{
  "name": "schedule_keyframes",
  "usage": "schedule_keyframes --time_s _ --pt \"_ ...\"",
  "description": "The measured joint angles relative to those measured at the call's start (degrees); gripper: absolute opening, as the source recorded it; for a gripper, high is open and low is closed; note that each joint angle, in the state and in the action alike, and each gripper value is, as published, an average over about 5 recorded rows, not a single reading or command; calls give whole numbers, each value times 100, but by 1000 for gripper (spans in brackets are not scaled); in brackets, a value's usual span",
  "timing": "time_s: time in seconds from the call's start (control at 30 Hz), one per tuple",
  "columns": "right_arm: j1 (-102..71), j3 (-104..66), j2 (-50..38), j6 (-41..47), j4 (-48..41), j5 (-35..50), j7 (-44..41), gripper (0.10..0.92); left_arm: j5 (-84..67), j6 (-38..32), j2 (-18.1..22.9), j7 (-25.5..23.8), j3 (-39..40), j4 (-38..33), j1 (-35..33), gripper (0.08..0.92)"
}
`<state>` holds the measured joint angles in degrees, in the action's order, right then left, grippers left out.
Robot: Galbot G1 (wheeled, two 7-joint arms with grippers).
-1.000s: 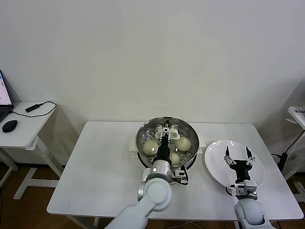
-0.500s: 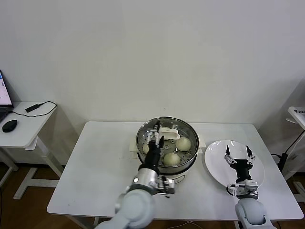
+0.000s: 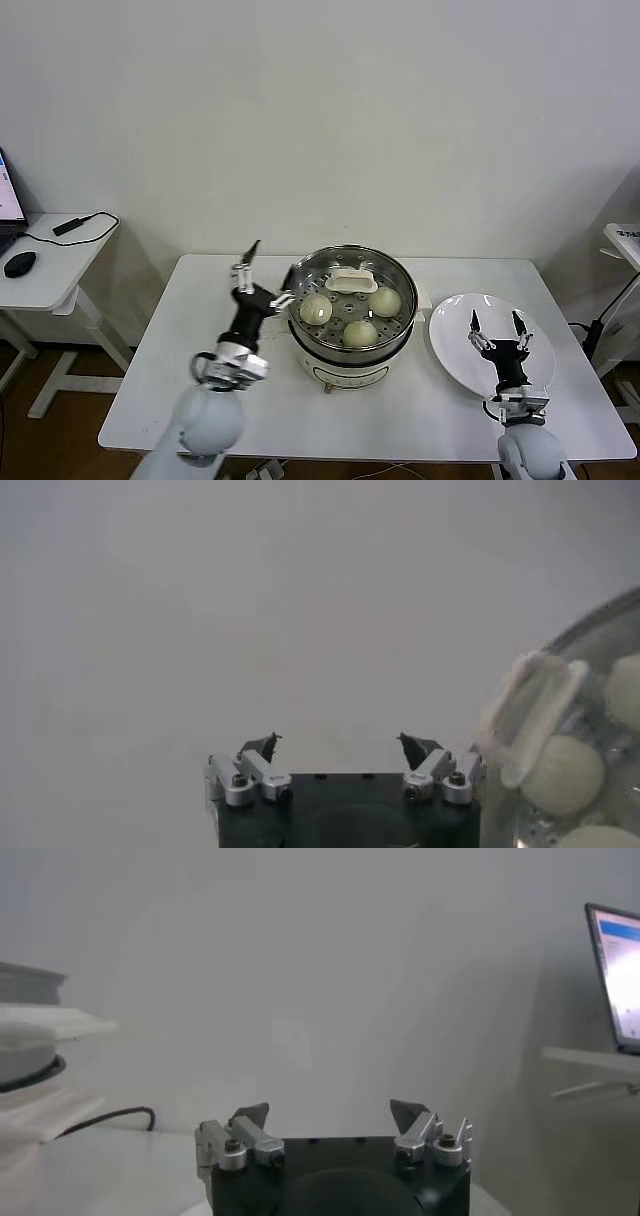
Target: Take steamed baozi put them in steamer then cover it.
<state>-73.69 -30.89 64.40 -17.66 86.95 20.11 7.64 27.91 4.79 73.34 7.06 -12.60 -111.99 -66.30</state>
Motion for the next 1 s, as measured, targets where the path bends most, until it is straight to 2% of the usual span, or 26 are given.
schedule_keyframes --time_s 0.2,0.4,1.0 --pt "-189 -69 30 -60 114 211 -235 823 -1356 -829 -7 -22 -669 342 -394 823" --pt "-346 -101 29 -78 238 332 -340 823 -2088 -1308 14 -204 -1018 633 -644 823" --pt "-809 -285 80 -154 559 405 -493 823 -2787 -1805 28 -477 -1330 1024 -1169 823"
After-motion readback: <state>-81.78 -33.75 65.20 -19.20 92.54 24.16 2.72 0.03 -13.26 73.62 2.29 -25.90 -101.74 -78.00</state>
